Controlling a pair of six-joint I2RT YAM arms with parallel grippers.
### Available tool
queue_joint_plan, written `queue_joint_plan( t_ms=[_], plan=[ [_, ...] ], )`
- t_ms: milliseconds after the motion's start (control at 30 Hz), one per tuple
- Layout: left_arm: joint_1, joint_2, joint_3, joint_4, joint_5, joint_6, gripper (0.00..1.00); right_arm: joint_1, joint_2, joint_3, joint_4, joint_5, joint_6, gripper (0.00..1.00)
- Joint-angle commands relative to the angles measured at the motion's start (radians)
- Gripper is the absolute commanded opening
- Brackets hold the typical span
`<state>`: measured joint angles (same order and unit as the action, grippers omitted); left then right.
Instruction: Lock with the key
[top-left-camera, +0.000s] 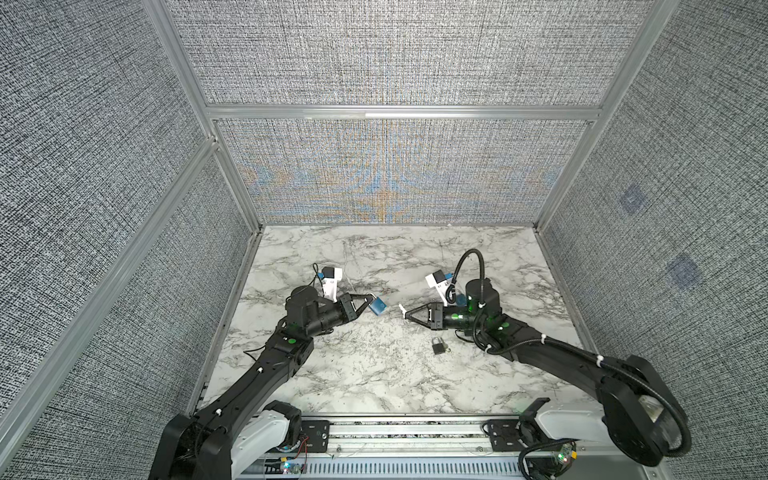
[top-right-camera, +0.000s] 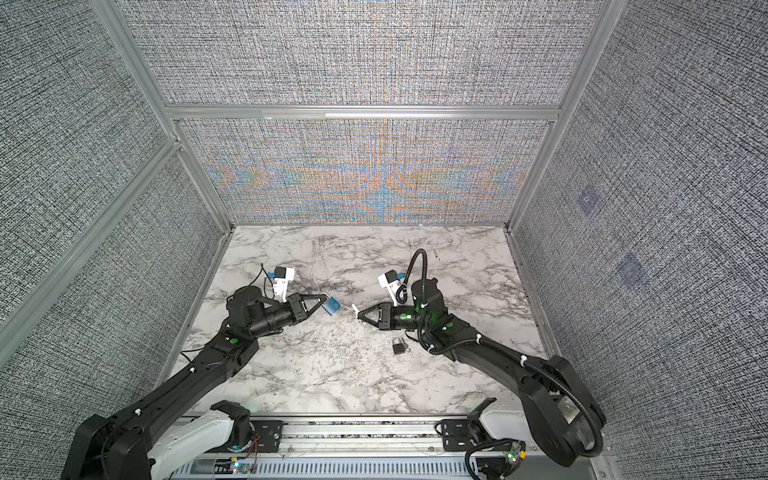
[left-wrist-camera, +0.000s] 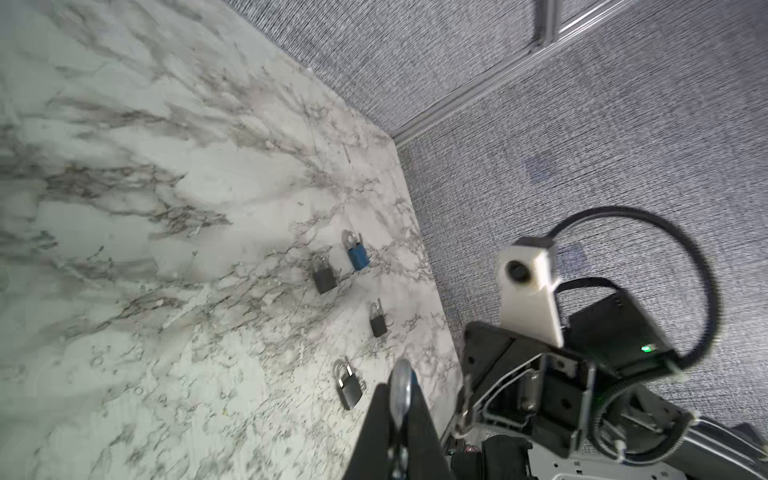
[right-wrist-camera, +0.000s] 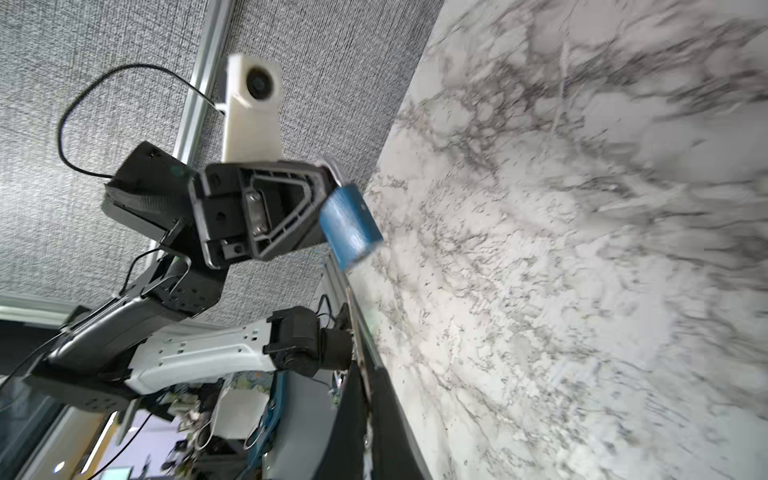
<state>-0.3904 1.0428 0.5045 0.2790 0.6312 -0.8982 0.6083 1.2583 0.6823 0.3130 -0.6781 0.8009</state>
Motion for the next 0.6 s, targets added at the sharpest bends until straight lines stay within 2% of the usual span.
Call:
queue_joint_plan(
  t_ms=[0,167,567],
  plan=[
    [-0.003,0.031,-0.012,-0.080,0.046,0.075,0.00,-0.008,-0.036,0.044,-0.277,0.146,-0.124,0.00],
    [-0.025,0.119,-0.046,-0.073,0.053,0.102,0.00,-0.010,-0.032,0.094,-0.384,0.206,-0.163,0.00],
    [-0.129,0.345,0.039,-0.102,-0.024,0.179,0.00,0.008,0.019,0.080,-0.353,0.231,-0.150,0.00]
  ],
)
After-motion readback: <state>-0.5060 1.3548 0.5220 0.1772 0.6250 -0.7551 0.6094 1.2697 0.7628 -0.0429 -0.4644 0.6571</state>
